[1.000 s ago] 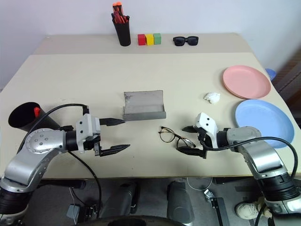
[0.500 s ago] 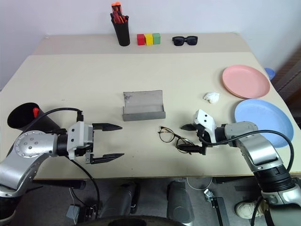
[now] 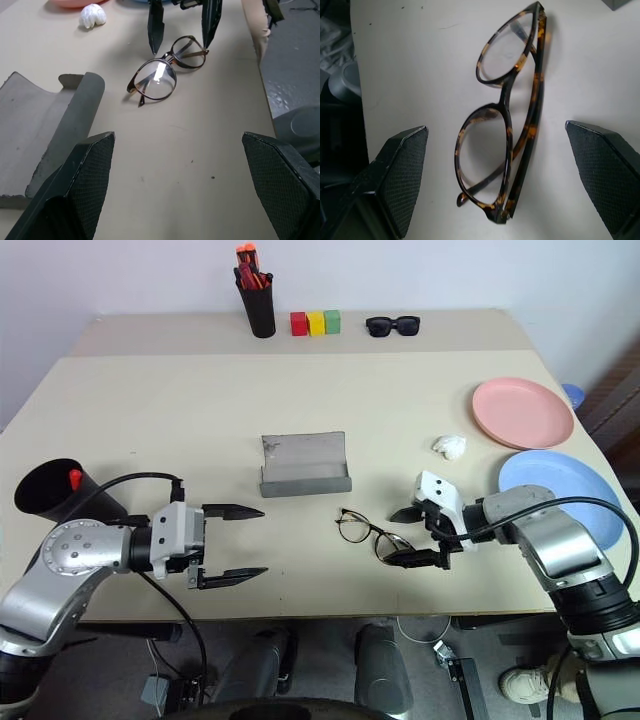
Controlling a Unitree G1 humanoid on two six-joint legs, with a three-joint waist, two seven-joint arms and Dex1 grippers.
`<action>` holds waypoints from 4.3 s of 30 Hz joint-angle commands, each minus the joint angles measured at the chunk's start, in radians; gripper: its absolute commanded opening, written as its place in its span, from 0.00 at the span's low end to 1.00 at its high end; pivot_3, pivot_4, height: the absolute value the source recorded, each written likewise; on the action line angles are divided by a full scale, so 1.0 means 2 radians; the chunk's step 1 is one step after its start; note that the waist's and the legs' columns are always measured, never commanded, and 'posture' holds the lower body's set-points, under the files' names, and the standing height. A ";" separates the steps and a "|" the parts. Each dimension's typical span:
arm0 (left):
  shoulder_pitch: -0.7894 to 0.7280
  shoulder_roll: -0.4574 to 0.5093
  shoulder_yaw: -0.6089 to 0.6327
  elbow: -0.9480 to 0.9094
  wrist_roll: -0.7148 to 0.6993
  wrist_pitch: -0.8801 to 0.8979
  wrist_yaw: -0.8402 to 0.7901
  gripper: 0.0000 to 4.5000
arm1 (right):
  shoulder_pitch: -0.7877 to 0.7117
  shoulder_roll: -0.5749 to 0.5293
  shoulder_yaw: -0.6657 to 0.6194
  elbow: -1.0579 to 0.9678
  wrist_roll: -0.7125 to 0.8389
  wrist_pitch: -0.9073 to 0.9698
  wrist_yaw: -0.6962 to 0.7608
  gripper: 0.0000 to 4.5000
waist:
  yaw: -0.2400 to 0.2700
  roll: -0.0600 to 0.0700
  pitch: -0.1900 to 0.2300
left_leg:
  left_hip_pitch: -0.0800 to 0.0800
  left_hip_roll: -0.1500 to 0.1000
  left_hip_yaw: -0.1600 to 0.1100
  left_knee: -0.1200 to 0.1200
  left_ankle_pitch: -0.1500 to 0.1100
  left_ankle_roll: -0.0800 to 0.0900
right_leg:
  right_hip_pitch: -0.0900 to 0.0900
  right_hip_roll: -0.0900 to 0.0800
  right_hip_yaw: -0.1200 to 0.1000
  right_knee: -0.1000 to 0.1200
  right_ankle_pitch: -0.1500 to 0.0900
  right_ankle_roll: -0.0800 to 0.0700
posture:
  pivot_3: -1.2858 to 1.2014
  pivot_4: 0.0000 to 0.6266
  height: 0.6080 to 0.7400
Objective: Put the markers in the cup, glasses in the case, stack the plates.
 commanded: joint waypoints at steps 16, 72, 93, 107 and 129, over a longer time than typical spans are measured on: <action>-0.016 -0.005 -0.014 0.013 0.013 -0.028 0.001 0.94 | -0.029 0.022 0.027 0.005 0.003 0.013 0.012 0.26 | 0.000 0.000 0.000 | 0.000 0.000 0.000 0.000 0.000 0.001 | 0.000 0.000 0.000 -0.002 0.000 0.000 | 0.52 0.24 1.00; -0.017 -0.044 -0.045 0.013 0.043 -0.023 0.041 0.94 | -0.230 0.111 -0.038 0.199 0.006 -0.115 0.045 0.02 | -0.001 0.001 0.001 | 0.000 0.002 0.002 -0.001 0.000 0.001 | 0.000 0.002 0.000 -0.004 0.002 0.000 | 0.52 0.24 1.00; 0.043 -0.035 -0.032 -0.052 0.056 0.001 0.100 0.94 | -0.378 0.254 0.017 0.475 -0.095 -0.310 0.132 0.02 | -0.005 0.002 0.001 | 0.000 0.001 0.001 -0.002 0.000 0.000 | -0.001 0.003 0.000 -0.002 0.003 0.000 | 0.52 0.24 1.00; 0.046 -0.037 -0.035 -0.058 0.063 0.002 0.106 0.94 | -0.405 0.288 0.011 0.549 -0.124 -0.349 0.132 0.02 | -0.006 0.003 0.001 | 0.000 0.001 0.002 -0.002 0.000 0.000 | -0.002 0.003 0.000 -0.002 0.003 0.000 | 0.52 0.24 1.00; 0.059 -0.036 -0.032 -0.079 0.060 0.017 0.119 0.94 | -0.402 0.290 0.022 0.607 -0.186 -0.373 0.145 0.08 | -0.010 0.003 0.001 | 0.000 0.002 0.002 -0.003 0.000 0.000 | -0.002 0.004 0.000 0.000 0.003 0.000 | 0.52 0.24 1.00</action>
